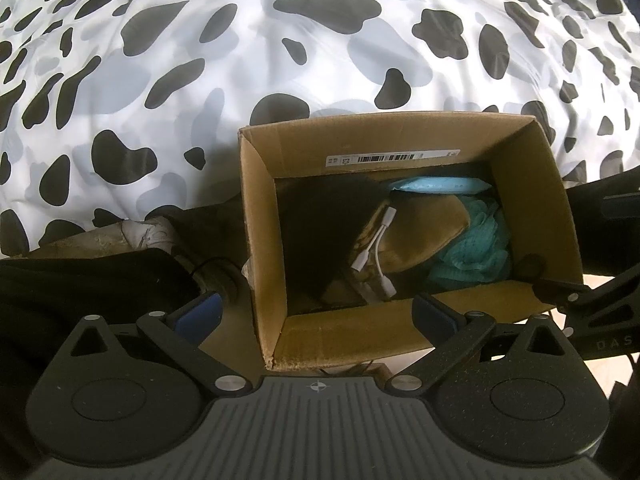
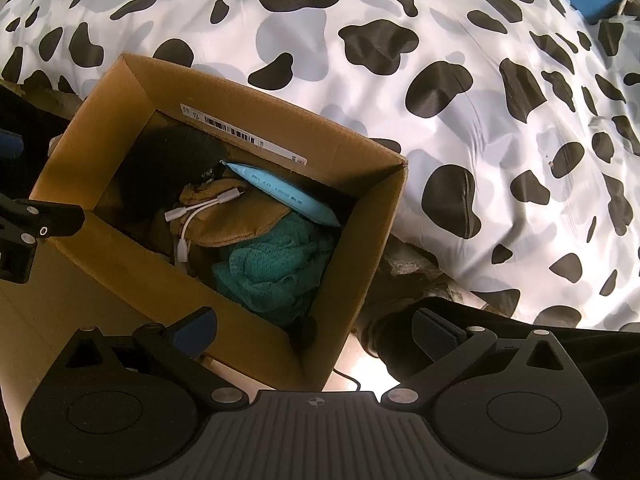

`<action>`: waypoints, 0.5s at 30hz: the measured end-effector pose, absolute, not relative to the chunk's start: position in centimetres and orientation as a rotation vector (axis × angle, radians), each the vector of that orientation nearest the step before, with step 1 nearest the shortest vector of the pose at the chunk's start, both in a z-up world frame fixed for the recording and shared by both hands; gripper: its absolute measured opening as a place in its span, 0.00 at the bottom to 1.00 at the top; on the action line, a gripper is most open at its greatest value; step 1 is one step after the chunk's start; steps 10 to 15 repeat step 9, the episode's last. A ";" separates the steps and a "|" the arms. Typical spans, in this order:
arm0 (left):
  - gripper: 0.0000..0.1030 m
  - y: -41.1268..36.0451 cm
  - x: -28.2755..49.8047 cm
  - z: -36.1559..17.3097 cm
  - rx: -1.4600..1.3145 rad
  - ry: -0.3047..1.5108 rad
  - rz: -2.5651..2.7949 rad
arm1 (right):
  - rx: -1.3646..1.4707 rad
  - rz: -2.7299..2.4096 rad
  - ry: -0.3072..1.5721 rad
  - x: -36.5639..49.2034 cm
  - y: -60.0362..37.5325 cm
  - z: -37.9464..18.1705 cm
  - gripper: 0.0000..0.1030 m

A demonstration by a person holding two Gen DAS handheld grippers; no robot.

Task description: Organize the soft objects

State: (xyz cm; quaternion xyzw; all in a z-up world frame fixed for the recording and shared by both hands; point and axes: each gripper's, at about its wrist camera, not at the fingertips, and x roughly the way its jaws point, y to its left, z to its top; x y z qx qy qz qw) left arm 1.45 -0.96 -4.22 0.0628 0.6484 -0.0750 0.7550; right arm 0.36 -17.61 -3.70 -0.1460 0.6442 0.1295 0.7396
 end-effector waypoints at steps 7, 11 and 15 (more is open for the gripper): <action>1.00 -1.0 1.4 -4.2 0.137 1.409 -0.162 | -0.325 0.284 1.415 0.4 -17.6 -3.8 1.00; 1.00 -1.0 1.4 -4.1 0.137 1.405 -0.167 | -0.327 0.285 1.415 0.3 -17.6 -3.8 1.00; 1.00 -1.0 1.4 -4.1 0.137 1.405 -0.167 | -0.327 0.285 1.415 0.3 -17.6 -3.8 1.00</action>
